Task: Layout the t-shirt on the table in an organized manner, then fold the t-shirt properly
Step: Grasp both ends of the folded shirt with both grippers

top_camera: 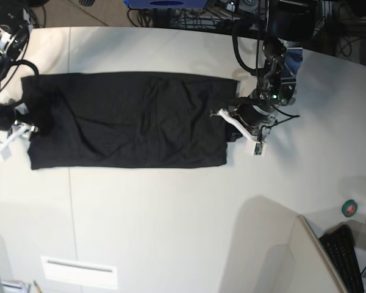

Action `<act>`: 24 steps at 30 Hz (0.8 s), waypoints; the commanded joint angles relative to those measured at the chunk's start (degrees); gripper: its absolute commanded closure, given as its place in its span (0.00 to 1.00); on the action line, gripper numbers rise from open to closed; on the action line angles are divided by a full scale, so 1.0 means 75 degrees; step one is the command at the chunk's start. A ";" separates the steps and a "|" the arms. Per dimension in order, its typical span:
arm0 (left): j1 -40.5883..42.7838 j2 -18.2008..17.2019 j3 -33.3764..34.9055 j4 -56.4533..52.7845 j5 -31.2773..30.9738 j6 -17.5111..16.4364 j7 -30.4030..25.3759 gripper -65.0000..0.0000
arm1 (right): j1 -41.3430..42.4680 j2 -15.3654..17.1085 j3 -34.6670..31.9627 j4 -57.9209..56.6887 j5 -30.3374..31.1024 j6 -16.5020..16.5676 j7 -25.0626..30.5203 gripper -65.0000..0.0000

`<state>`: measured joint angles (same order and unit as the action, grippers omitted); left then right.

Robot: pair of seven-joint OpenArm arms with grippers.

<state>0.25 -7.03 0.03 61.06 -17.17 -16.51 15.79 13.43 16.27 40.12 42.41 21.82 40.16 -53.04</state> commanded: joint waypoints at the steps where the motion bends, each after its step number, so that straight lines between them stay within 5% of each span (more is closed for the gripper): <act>1: -0.0086 -0.0042 0.0013 0.0000 0.0091 0.0051 0.0198 1.00 | -0.0015 -0.0042 -0.0022 -0.0023 -0.0302 -0.0022 -0.0331 0.38; 15: -0.0168 0.0064 -0.0057 -0.0024 0.0091 0.0051 0.0198 1.00 | -0.0015 -0.0253 -0.0069 0.0012 -0.0314 -0.0022 -0.0729 0.38; 18: -0.0121 0.0052 -0.0057 0.0011 0.0091 0.0051 0.0198 1.00 | -0.0015 -0.0277 -0.0643 0.0012 -0.0314 -0.0022 -0.0682 0.38; 24: -0.0110 0.0040 -0.0069 0.0011 0.0080 0.0051 0.0198 1.00 | -0.0015 -0.0312 -0.0784 -0.0011 -0.0302 -0.0022 -0.0471 0.51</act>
<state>-0.47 -6.39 -0.34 60.69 -16.97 -16.47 15.99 13.74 14.22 34.59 43.00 22.76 40.58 -53.54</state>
